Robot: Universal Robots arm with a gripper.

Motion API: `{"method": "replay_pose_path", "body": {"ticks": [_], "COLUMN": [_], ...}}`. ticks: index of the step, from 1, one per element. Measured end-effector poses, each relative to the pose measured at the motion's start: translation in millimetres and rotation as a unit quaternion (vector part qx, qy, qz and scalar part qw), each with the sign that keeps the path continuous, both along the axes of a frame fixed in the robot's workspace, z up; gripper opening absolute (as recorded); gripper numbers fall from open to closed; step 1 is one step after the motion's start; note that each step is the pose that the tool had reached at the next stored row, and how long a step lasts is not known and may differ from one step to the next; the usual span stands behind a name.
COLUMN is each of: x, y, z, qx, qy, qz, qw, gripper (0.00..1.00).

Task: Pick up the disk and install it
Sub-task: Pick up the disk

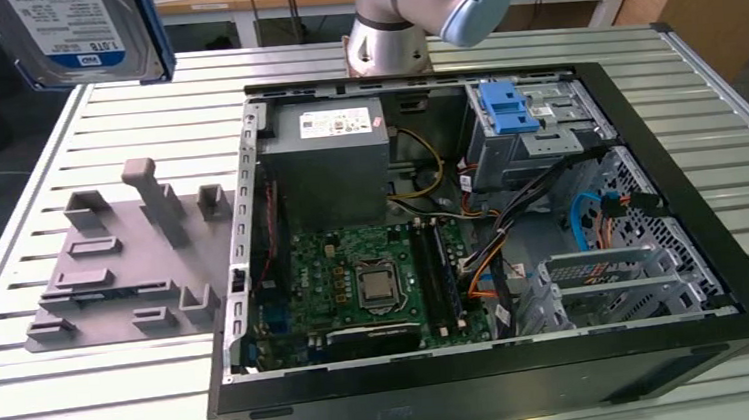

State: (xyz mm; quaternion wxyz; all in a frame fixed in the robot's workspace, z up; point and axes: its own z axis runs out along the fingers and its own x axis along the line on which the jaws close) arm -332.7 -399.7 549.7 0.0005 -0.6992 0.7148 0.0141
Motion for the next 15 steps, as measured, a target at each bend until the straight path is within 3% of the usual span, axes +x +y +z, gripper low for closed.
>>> {"method": "replay_pose_path", "body": {"ticks": [8,15], "x": [8.7,32.4], "y": [-21.3,-25.2], "z": [-3.9,-6.8], "qx": [0.0,0.0], "qy": [0.0,0.0], "qz": [0.0,0.0], "qw": [1.0,1.0], "gripper": [0.37,0.37]}}
